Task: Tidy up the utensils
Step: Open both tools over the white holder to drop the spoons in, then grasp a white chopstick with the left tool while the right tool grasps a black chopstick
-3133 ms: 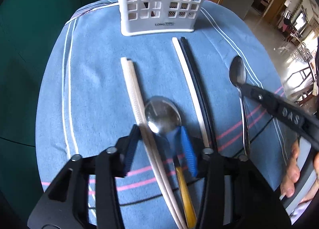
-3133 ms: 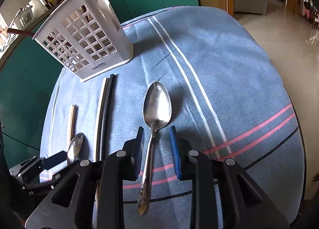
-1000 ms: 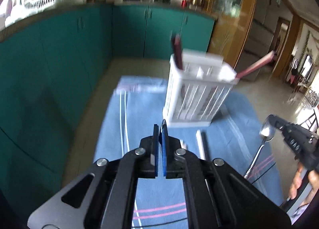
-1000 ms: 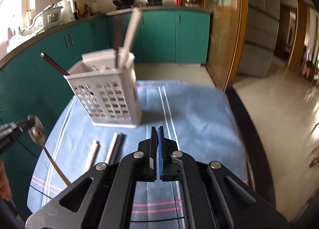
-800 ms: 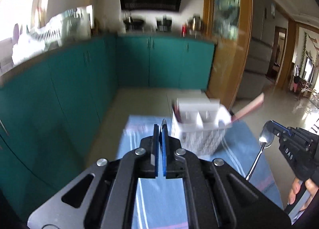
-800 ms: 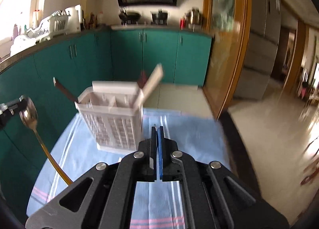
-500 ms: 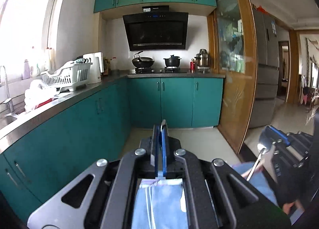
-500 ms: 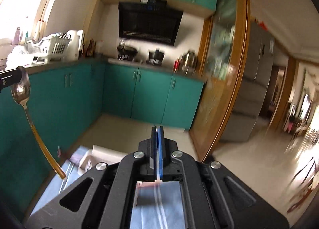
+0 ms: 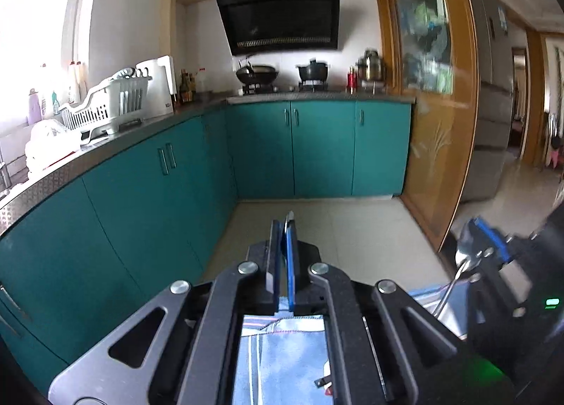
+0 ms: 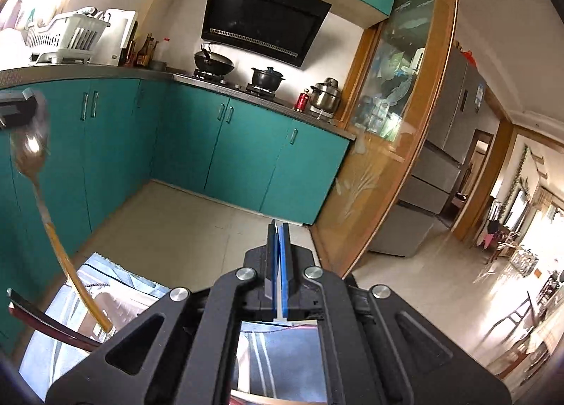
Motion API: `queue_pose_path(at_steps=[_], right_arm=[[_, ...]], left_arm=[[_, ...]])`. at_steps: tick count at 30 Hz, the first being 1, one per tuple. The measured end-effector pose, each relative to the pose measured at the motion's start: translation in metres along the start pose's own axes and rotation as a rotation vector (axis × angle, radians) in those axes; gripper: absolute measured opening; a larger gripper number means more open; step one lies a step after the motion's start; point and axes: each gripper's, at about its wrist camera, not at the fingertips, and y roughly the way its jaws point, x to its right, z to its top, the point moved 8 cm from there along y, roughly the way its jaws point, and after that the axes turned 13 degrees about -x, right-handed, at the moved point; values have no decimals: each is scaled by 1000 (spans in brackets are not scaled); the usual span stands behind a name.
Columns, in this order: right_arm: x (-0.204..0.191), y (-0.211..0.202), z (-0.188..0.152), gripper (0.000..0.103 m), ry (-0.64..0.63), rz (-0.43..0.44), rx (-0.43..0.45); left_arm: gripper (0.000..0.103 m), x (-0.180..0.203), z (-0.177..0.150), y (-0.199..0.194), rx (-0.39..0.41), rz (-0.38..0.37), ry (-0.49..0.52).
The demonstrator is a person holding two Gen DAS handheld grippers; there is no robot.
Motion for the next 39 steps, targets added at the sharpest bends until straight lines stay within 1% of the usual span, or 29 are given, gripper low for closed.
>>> queue_pose_path(at_steps=[3, 5, 8, 9, 11, 12, 13, 14, 16, 18, 20, 21, 22, 23, 24, 25, 26, 27, 28, 29, 30, 31, 32, 33, 38, 39], right_arm=[[-7, 1, -5, 2, -25, 13, 4], [-9, 4, -8, 2, -16, 39, -13], [-13, 6, -14, 2, -6, 74, -39], [-13, 5, -14, 3, -9, 74, -40], [-10, -3, -14, 10, 0, 81, -21], [-9, -8, -13, 13, 10, 94, -16], [-5, -18, -11, 18, 27, 124, -3], [-1, -29, -9, 21, 46, 152, 15], [7, -56, -6, 24, 81, 202, 47], [16, -86, -10, 25, 111, 267, 78], [28, -128, -32, 27, 131, 339, 96], [30, -140, -42, 27, 134, 357, 98], [32, -157, -65, 29, 134, 397, 86], [29, -164, -85, 32, 127, 435, 58], [21, -166, -116, 33, 118, 494, -2], [12, -161, -138, 34, 110, 545, -59], [0, -152, -162, 34, 108, 594, -130], [-10, -138, -186, 34, 119, 626, -212], [-21, -115, -216, 34, 150, 624, -318], [-27, -98, -237, 34, 181, 609, -394], [-35, -79, -260, 34, 221, 597, -486], [-42, -69, -272, 34, 239, 601, -533], [-47, -62, -279, 34, 249, 602, -564], [-53, -58, -283, 34, 248, 597, -584], [-71, -49, -287, 34, 189, 544, -634], [-75, -46, -291, 34, 173, 513, -653]], left_arm=[[3, 11, -13, 19, -43, -8, 24], [3, 17, -21, 30, -76, -18, 27], [4, 22, -32, 38, -105, -22, 39], [6, 20, -33, 37, -102, -19, 36], [13, 17, -32, 30, -86, -17, 21], [23, 14, -30, 24, -73, -25, 10], [30, 9, -28, 15, -55, -35, -7], [31, 5, -25, 7, -41, -43, -19], [33, -3, -21, -12, -13, -66, -35], [35, -14, -22, -33, 12, -76, -57], [37, -30, -35, -59, 34, -80, -80], [39, -40, -49, -70, 30, -82, -95], [42, -49, -67, -77, 6, -95, -108], [44, -52, -83, -78, -20, -116, -110], [49, -52, -107, -73, -75, -155, -99], [52, -46, -135, -61, -151, -198, -66], [52, -40, -158, -48, -221, -225, -39], [51, -34, -184, -32, -299, -237, -23], [48, -30, -208, -17, -364, -234, -20], [48, -24, -235, -2, -439, -235, -23], [47, -16, -256, 8, -496, -255, -20], [47, -11, -267, 11, -524, -274, -19], [47, -3, -281, 15, -556, -290, -15], [47, 3, -287, 16, -570, -293, -3], [49, 29, -307, 18, -599, -315, 59], [49, 32, -309, 18, -603, -314, 66]])
